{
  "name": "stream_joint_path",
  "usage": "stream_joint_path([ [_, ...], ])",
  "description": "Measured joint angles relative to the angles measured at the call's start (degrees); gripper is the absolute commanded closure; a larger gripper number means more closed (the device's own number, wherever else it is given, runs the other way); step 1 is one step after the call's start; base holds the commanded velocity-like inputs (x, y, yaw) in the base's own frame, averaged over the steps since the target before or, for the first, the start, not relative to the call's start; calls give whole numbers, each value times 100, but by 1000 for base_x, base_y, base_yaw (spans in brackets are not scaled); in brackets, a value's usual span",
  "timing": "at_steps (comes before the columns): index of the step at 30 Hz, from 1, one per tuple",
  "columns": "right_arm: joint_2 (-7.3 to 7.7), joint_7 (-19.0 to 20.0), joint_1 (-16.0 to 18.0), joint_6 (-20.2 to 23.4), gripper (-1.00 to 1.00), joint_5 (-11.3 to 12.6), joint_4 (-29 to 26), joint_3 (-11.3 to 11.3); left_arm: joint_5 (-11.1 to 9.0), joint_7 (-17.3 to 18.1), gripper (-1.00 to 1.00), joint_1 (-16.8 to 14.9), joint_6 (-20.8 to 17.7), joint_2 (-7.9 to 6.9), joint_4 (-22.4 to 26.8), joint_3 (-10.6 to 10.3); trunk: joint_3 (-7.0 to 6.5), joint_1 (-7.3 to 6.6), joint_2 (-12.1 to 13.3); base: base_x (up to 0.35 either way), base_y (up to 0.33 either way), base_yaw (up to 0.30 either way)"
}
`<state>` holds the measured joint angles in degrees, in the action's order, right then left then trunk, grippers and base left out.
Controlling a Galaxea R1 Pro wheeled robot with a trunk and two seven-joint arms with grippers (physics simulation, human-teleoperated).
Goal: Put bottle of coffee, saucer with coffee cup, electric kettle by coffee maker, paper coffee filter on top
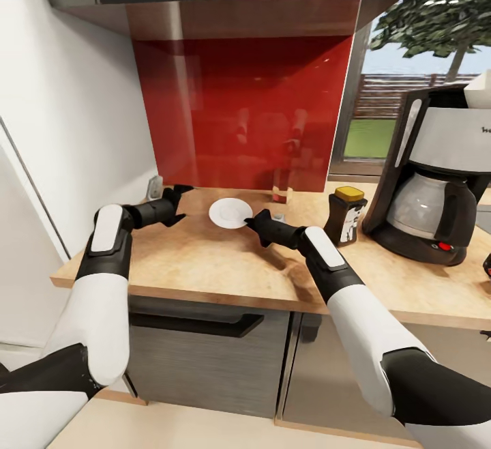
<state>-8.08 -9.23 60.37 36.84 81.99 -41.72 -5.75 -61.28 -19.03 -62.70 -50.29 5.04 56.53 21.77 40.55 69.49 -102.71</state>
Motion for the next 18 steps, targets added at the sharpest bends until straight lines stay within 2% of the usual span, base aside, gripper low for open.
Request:
stream_joint_path([
  [5,5,22,1,-4,100,-86,0,3,-3,7,-100,1,0,1,190,-11,0,3,1,-206,0,0],
  [14,13,-55,-2,9,100,-125,-65,-2,0,10,-100,0,-32,1,252,-2,1,4,1,-319,0,0],
  [18,15,-55,-7,7,100,-121,-298,-12,0,16,-100,-4,-286,0,256,3,1,3,1,-244,0,0],
])
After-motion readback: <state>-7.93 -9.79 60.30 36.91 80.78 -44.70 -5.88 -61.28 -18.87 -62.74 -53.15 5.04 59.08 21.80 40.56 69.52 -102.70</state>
